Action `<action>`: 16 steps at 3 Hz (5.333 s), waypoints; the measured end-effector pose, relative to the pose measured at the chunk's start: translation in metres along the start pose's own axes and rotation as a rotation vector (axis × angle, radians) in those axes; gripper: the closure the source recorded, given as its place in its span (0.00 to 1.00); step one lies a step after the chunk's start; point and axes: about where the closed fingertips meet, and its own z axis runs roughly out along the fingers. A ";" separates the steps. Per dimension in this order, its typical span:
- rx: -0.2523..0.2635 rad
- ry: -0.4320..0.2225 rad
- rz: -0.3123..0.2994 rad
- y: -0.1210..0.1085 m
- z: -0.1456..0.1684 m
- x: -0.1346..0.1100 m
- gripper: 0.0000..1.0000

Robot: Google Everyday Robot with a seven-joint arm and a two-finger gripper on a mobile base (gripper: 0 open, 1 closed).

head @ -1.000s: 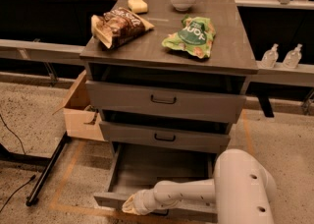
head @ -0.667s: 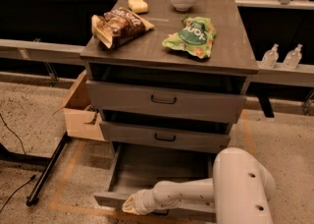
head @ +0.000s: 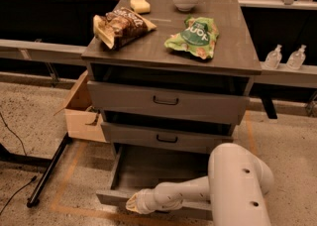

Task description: Close bottom drawer

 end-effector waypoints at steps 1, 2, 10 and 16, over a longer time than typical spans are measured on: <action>0.018 0.012 0.002 -0.005 -0.001 0.002 1.00; 0.071 0.052 0.006 -0.017 -0.008 0.008 1.00; 0.355 0.152 0.048 -0.060 -0.033 0.008 1.00; 0.516 0.140 -0.065 -0.147 0.017 0.027 1.00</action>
Offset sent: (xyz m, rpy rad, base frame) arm 0.0767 -0.0759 0.0261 -0.2521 -0.2259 -0.3132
